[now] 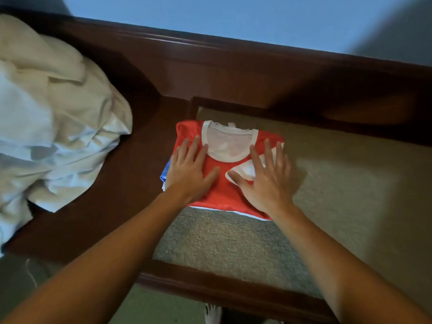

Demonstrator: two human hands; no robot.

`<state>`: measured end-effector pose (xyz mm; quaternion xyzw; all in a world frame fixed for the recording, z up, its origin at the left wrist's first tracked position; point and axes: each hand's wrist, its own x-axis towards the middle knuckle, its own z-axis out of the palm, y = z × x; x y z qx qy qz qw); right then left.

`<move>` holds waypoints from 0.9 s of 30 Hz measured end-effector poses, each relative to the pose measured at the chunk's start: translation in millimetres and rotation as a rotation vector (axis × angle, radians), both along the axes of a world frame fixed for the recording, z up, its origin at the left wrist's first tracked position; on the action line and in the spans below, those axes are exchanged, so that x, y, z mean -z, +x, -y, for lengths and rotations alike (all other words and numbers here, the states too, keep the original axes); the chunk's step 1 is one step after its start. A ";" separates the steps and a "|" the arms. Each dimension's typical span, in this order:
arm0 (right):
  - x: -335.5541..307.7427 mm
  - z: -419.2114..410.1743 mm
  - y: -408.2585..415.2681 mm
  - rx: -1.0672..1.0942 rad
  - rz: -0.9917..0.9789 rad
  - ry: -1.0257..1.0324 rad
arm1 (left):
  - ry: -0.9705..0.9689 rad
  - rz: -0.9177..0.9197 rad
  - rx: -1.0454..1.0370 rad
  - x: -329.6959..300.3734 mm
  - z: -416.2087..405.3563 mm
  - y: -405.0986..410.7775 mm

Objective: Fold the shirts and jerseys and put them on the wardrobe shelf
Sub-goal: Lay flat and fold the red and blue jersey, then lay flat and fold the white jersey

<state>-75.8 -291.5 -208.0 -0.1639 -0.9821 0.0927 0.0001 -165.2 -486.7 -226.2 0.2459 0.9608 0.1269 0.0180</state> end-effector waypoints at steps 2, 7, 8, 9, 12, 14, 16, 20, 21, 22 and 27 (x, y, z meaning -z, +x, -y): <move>11.2 4.4 -6.2 -0.018 0.089 0.024 | -0.094 0.054 0.006 15.9 -6.2 5.2; 36.4 0.6 -0.7 0.011 0.161 -0.047 | -0.117 0.067 0.026 33.5 -6.3 8.4; 36.9 0.5 -0.5 0.010 0.170 -0.051 | -0.134 0.073 0.027 32.3 -7.0 7.6; 35.3 0.1 -1.2 0.005 0.180 -0.063 | -0.157 0.083 0.024 28.8 -8.3 7.4; 27.1 -9.1 -0.7 -0.013 0.139 -0.108 | -0.166 0.092 0.005 8.1 -19.2 6.2; 16.8 -24.0 9.1 -0.014 -0.075 -0.091 | -0.084 0.022 0.049 -14.5 -35.9 10.4; 5.5 -49.2 26.1 -0.013 -0.284 -0.047 | 0.021 -0.003 0.135 -37.4 -63.4 18.7; -23.7 -118.1 71.8 0.085 -0.378 -0.043 | 0.143 0.083 0.291 -73.3 -136.9 40.6; -30.5 -139.6 86.0 0.116 -0.390 -0.044 | 0.149 0.097 0.338 -78.4 -157.3 47.4; -36.3 -162.7 101.6 0.147 -0.396 -0.049 | 0.154 0.114 0.387 -83.2 -178.6 55.6; -66.0 -283.6 197.4 0.342 -0.371 -0.077 | 0.132 0.233 0.544 -102.7 -296.7 109.3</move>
